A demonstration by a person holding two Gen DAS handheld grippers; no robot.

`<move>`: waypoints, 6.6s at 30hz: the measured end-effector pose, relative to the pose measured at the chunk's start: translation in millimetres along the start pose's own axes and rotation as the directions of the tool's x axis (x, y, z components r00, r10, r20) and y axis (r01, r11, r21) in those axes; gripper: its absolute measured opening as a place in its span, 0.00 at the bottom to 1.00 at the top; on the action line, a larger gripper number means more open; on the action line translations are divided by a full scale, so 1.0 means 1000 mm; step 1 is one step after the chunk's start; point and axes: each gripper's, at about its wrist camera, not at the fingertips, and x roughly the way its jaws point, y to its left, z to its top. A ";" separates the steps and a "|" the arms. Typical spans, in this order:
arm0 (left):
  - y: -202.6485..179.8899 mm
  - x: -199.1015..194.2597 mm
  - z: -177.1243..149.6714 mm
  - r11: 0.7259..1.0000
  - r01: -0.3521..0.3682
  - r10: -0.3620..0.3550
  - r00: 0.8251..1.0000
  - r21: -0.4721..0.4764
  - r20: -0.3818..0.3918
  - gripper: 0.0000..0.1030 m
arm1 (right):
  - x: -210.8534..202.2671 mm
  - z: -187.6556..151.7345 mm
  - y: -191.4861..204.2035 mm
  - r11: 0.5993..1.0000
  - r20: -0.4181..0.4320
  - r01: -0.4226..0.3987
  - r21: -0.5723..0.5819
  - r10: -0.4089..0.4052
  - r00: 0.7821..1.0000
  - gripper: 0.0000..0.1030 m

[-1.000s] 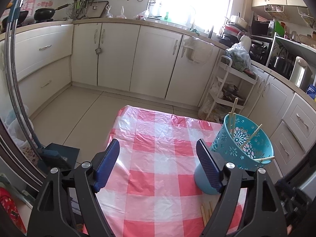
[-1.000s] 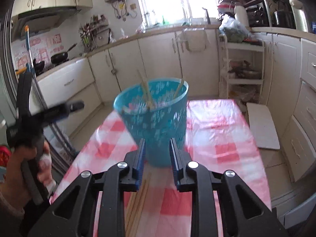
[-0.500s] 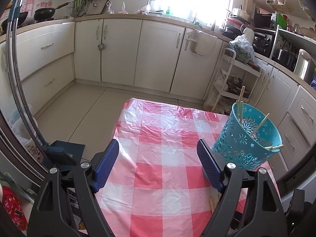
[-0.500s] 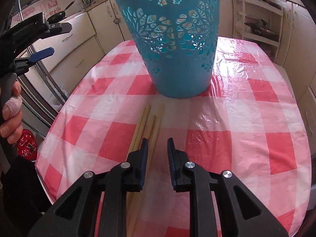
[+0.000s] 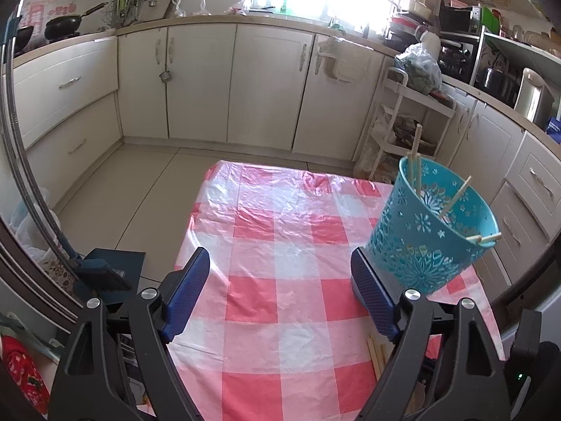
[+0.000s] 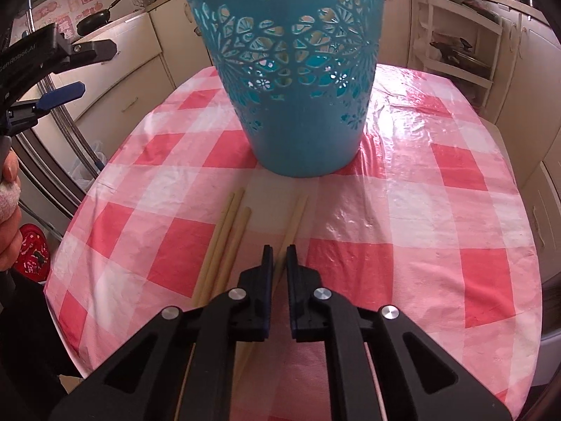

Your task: Organize utensils

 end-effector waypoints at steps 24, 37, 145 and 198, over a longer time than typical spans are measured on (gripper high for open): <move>-0.075 0.044 -0.109 0.985 0.067 -0.008 0.940 0.161 -0.342 0.77 | -0.008 -0.009 -0.027 0.994 0.017 -0.078 0.071 0.077 0.997 0.08; -0.076 0.044 -0.105 0.981 0.049 0.016 0.942 0.186 -0.335 0.77 | -0.008 -0.009 -0.027 0.994 0.019 -0.079 0.072 0.078 0.997 0.08; -0.014 0.024 -0.025 0.998 -0.059 0.060 0.997 0.023 -0.042 0.78 | 0.003 0.001 -0.017 1.000 0.044 0.006 -0.018 -0.005 0.999 0.07; -0.020 0.089 -0.065 0.986 -0.124 0.151 0.951 0.116 -0.269 0.93 | -0.193 0.152 -0.037 0.971 0.493 -0.238 0.013 0.201 0.847 0.02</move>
